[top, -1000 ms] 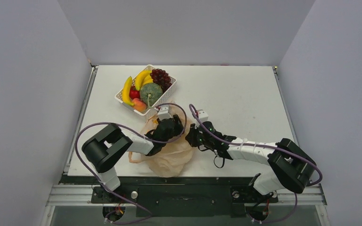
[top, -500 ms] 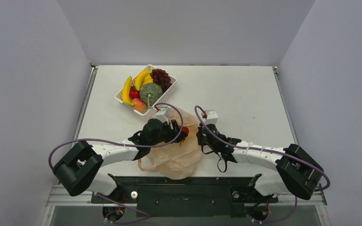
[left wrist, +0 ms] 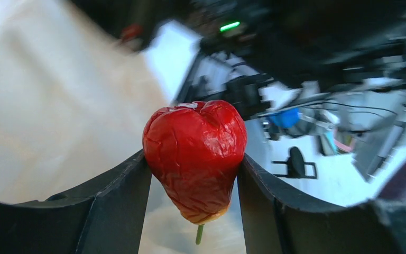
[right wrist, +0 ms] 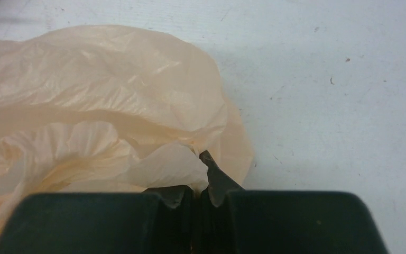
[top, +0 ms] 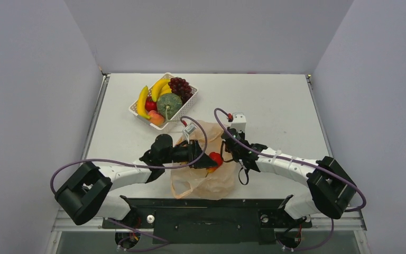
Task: Take the fake fruits out of the plastic bag
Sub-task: Take out the fake fruit from the plastic bag, then place the fake fruit in the bin.
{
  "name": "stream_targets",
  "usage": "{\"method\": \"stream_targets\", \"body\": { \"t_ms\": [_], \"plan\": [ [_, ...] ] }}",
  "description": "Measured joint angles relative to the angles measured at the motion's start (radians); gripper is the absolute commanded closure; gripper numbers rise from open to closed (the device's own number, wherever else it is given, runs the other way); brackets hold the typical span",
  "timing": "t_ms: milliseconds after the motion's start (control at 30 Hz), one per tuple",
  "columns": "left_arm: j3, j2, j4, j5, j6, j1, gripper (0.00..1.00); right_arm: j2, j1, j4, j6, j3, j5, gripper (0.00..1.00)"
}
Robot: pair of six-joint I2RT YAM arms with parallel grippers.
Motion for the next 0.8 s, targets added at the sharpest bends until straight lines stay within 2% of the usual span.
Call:
{"method": "stream_targets", "body": {
  "t_ms": [100, 200, 467, 667, 800],
  "plan": [
    [0.063, -0.039, 0.057, 0.071, -0.042, 0.007, 0.78, 0.001, -0.011, -0.011, -0.002, -0.003, -0.001, 1.0],
    [0.138, -0.095, 0.049, 0.081, -0.036, 0.043, 0.79, -0.008, -0.018, -0.004, -0.003, -0.022, -0.008, 1.0],
    [0.248, -0.215, -0.141, 0.015, 0.093, 0.18, 0.75, -0.058, -0.038, -0.032, 0.018, -0.049, -0.007, 1.0],
    [0.393, -0.278, -0.478, -0.247, 0.203, 0.413, 0.73, -0.156, -0.111, -0.067, 0.027, -0.103, -0.004, 1.0],
    [0.403, -0.221, -0.532, -0.387, 0.207, 0.599, 0.73, -0.238, -0.151, -0.08, 0.023, -0.136, -0.007, 1.0]
  ]
}}
